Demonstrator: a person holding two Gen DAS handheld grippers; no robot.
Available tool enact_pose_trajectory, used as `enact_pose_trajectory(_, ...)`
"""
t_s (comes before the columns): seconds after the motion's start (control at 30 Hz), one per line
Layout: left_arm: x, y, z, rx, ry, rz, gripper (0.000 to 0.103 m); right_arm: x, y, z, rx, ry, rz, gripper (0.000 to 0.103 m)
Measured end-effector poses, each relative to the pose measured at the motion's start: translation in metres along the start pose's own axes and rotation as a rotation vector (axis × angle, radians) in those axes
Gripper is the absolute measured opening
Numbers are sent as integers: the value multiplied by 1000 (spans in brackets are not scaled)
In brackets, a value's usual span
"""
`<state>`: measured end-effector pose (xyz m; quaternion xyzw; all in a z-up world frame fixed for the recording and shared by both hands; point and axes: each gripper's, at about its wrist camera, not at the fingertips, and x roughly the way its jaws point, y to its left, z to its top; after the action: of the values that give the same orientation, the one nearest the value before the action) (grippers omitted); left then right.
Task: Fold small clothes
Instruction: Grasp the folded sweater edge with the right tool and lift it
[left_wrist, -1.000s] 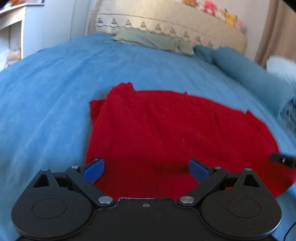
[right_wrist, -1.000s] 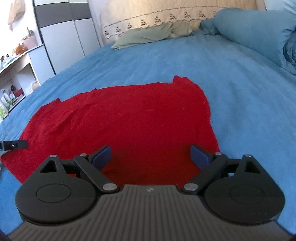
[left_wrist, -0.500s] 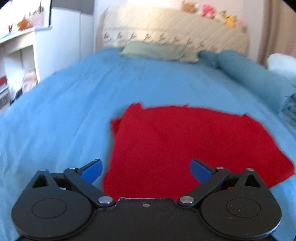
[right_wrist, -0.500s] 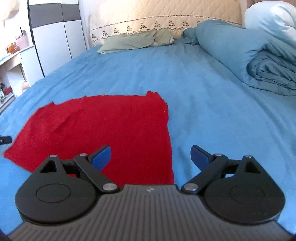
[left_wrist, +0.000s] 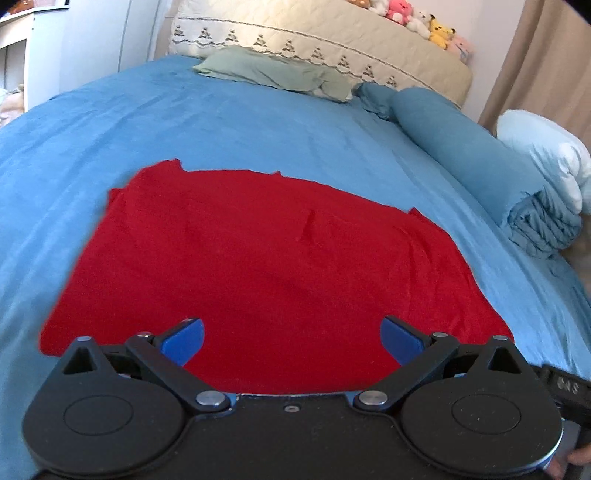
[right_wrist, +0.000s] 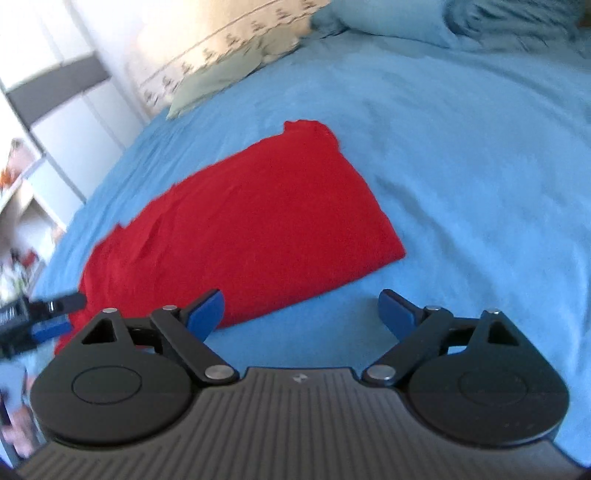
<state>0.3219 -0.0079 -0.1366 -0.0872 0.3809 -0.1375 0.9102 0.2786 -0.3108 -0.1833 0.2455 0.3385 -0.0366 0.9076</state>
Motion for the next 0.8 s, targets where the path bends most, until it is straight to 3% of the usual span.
enact_pose_trajectory(0.2, 15, 1, 0, 0, 35, -18, 103, 10, -17, -1, 173, -68, -4, 87)
enact_pose_trajectory(0.47, 32, -11, 8, 31, 16, -20, 103, 30, -37, 10, 353, -133, 16, 81)
enact_pose_trajectory(0.63, 55, -5, 22, -7, 8, 85, 103, 31, -33, 10, 338, -140, 25, 71)
enact_pose_trajectory(0.7, 62, 2, 27, -42, 5, 89, 103, 30, -36, 9, 350, -132, 44, 60)
enact_pose_trajectory(0.8, 75, 3, 37, -30, 11, 99, 103, 34, -42, 10, 364, -132, 51, 53)
